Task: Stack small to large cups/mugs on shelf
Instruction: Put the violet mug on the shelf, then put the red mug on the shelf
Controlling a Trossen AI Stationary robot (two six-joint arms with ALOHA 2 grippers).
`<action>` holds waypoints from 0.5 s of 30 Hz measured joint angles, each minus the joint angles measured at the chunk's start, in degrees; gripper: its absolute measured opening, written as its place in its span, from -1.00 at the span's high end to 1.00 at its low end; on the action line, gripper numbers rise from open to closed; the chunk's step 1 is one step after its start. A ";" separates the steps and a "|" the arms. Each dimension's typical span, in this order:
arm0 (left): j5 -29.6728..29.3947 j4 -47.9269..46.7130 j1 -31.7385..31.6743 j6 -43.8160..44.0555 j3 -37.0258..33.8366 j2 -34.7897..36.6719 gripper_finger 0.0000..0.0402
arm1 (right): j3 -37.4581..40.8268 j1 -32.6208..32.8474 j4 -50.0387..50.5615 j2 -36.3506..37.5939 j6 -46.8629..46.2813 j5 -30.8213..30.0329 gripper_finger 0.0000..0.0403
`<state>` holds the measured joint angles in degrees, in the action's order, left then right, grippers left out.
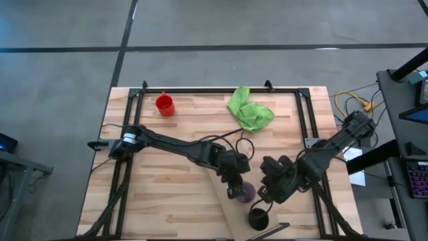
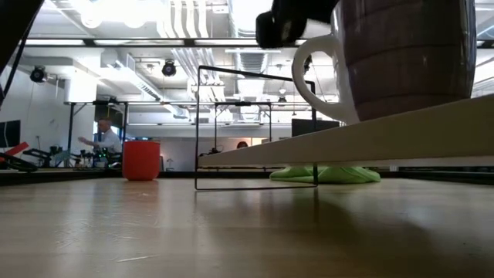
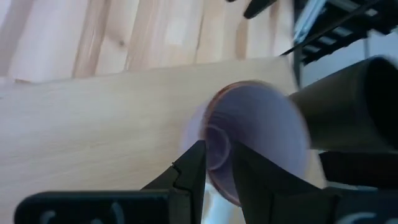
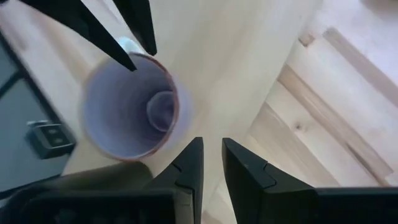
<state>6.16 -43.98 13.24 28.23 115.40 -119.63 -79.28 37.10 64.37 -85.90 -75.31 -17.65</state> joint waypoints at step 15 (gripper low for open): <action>-14.52 -17.35 -4.24 -10.62 -0.44 17.26 0.70 | -0.12 -0.12 -0.07 11.47 6.86 -4.56 0.73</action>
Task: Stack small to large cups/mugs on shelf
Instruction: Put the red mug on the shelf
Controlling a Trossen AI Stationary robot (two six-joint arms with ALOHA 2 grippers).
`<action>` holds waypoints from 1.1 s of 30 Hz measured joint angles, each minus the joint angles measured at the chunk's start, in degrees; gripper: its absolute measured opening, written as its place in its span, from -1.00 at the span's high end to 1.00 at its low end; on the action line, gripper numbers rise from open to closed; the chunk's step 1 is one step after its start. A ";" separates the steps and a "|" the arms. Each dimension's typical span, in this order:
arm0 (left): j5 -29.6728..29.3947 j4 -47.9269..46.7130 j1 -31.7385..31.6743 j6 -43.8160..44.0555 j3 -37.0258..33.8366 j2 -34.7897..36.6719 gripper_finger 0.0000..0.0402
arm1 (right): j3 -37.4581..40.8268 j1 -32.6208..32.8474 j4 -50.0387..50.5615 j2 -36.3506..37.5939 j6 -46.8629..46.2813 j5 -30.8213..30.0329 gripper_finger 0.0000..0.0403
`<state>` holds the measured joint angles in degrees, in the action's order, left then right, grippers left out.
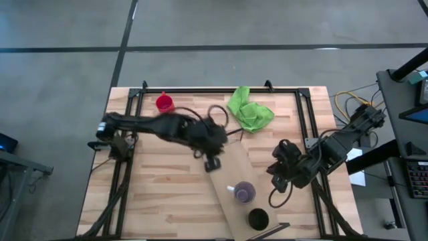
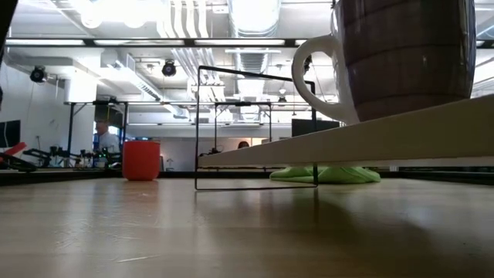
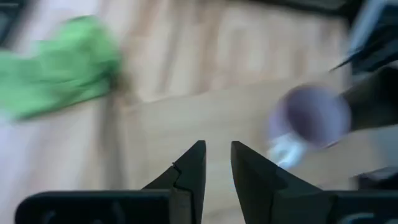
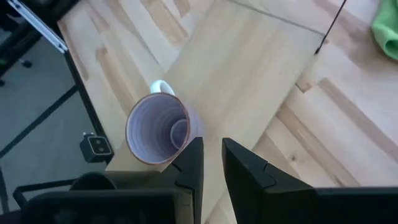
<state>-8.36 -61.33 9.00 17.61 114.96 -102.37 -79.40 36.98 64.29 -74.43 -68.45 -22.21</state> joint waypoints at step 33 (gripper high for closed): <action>-4.96 -28.66 -39.48 -55.65 -33.08 12.52 0.70 | 0.07 -0.01 0.00 -3.77 -2.44 -0.20 0.73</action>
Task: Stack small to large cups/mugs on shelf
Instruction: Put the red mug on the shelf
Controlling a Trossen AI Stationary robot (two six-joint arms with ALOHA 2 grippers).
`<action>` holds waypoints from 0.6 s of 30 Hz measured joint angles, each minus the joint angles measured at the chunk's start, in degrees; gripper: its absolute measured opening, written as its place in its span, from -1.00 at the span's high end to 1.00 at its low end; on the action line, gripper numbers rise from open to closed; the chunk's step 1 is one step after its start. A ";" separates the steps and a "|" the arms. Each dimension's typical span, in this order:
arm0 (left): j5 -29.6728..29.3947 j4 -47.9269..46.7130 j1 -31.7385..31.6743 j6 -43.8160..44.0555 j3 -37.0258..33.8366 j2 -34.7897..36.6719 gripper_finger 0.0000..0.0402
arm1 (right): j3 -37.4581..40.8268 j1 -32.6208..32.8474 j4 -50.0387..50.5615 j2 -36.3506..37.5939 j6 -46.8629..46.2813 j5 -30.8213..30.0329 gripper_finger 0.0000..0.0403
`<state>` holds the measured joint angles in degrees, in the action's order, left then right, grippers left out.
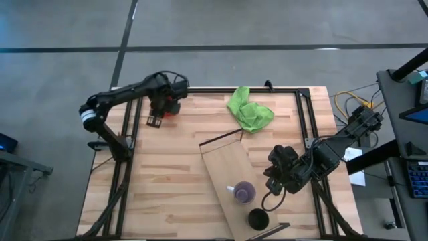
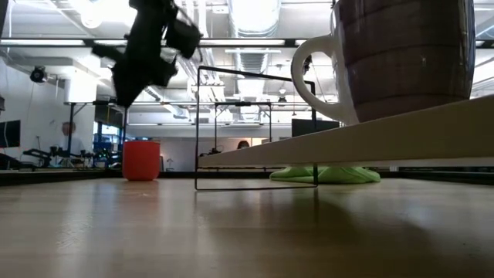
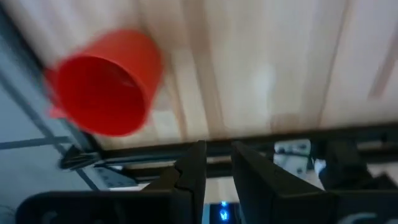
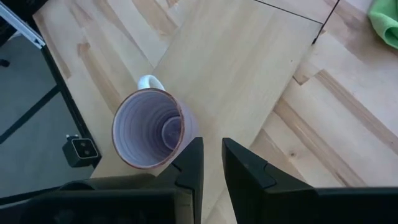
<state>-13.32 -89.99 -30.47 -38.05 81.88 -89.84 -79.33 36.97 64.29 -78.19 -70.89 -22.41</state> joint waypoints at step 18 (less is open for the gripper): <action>-3.87 17.02 -6.49 -10.28 -10.33 0.00 0.70 | 0.00 0.00 -0.02 0.00 -4.13 -0.13 0.73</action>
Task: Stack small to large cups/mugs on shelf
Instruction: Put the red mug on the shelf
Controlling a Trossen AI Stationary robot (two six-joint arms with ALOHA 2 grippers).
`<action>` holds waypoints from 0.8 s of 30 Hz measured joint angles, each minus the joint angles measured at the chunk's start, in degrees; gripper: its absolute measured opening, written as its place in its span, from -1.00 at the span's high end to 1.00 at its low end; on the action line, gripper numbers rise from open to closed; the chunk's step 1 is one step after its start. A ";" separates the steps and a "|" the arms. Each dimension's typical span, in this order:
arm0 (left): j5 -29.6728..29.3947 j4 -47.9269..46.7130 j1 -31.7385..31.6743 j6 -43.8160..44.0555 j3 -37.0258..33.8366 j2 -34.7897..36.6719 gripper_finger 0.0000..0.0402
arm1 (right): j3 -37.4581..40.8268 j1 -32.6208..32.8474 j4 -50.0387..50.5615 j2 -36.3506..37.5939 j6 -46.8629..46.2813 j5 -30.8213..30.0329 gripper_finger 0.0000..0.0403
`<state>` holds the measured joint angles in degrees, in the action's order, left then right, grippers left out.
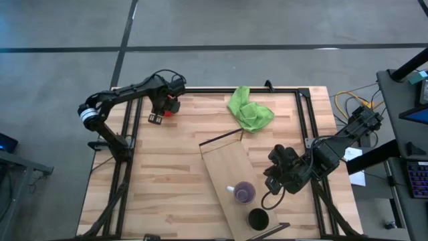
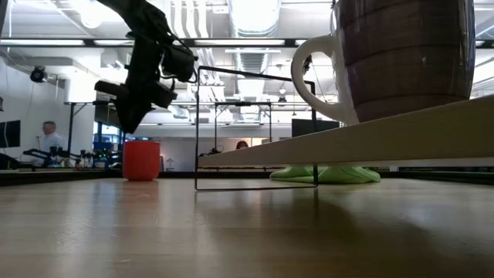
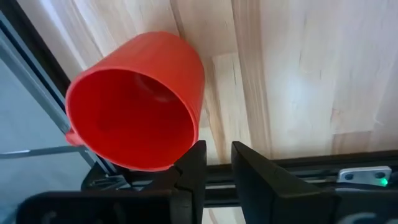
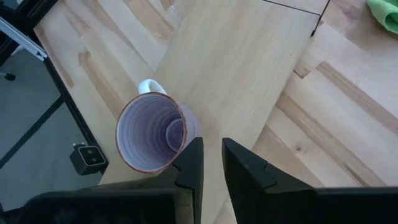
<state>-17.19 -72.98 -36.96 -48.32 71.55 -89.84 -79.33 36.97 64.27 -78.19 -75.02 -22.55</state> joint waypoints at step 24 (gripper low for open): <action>4.29 3.90 -3.57 -3.18 -1.72 0.02 0.70 | 0.00 -0.17 0.00 0.00 -0.29 -0.07 0.73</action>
<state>-12.90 -69.08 -40.53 -51.51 69.83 -89.82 -79.33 36.80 64.27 -78.19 -75.31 -22.61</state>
